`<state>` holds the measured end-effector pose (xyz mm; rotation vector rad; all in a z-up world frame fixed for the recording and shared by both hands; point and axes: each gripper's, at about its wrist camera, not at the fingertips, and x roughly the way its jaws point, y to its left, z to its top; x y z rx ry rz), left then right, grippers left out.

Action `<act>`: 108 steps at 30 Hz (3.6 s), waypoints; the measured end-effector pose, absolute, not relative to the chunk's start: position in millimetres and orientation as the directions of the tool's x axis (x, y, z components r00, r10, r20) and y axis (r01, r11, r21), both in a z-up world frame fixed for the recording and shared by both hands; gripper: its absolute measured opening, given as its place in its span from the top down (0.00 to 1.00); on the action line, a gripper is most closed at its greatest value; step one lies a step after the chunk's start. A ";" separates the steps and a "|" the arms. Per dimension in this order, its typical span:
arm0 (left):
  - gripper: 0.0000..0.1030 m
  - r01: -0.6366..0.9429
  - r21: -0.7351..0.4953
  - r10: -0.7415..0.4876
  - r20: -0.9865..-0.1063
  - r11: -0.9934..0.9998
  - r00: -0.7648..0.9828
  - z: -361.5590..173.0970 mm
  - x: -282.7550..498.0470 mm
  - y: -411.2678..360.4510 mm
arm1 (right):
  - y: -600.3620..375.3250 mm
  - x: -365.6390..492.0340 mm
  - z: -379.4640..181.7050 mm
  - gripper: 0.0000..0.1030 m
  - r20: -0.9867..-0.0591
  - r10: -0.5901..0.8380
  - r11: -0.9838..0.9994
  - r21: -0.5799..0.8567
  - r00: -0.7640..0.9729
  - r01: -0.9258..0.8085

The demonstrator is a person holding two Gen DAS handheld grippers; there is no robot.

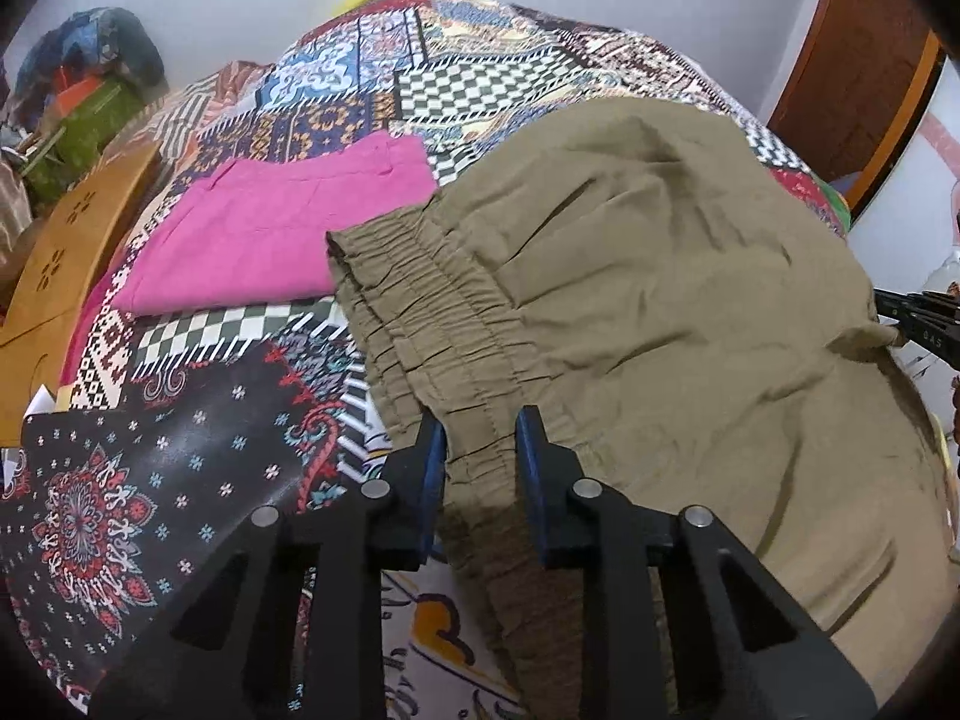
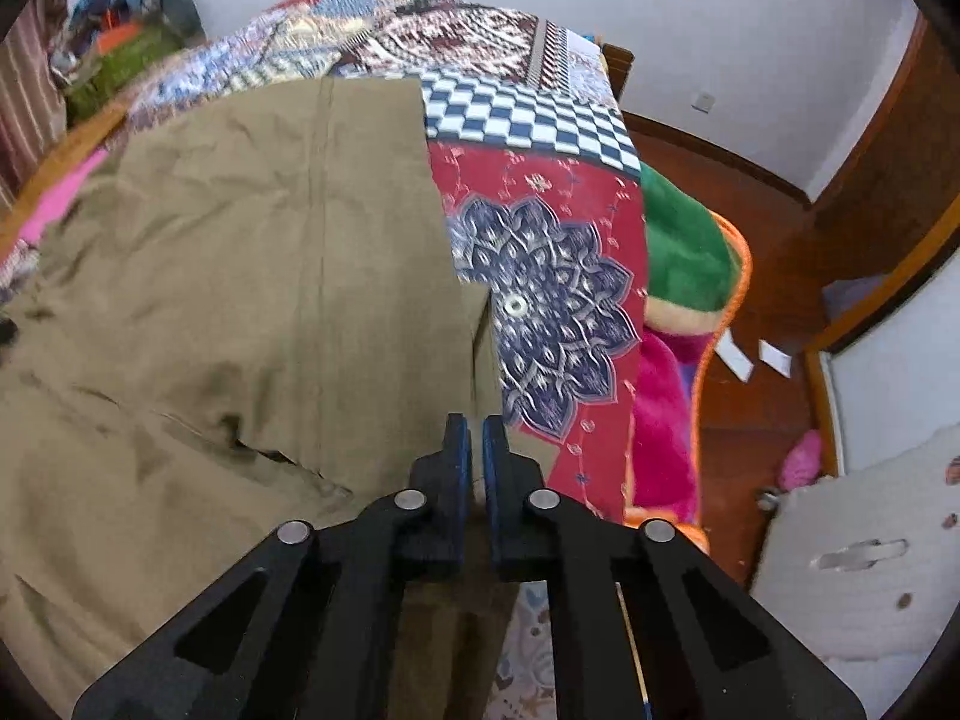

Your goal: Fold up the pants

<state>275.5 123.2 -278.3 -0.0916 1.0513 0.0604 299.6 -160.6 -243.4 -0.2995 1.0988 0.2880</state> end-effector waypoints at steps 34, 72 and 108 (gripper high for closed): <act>0.42 -0.128 -0.159 -0.077 -0.868 0.979 0.491 -300.2 367.1 205.1 | -84.3 455.4 -228.0 0.47 -0.880 0.148 0.904 -0.064 0.452 -0.422; 0.96 -0.088 -0.130 -0.054 -0.809 0.988 0.585 -240.7 347.4 185.4 | -76.5 424.9 -172.6 0.88 -0.787 0.335 0.873 0.052 0.519 -0.485; 0.25 -0.016 -0.166 -0.129 -0.819 0.986 0.559 -211.2 318.8 145.3 | -149.6 274.9 -121.1 0.89 -0.682 0.435 0.866 0.138 0.588 -0.481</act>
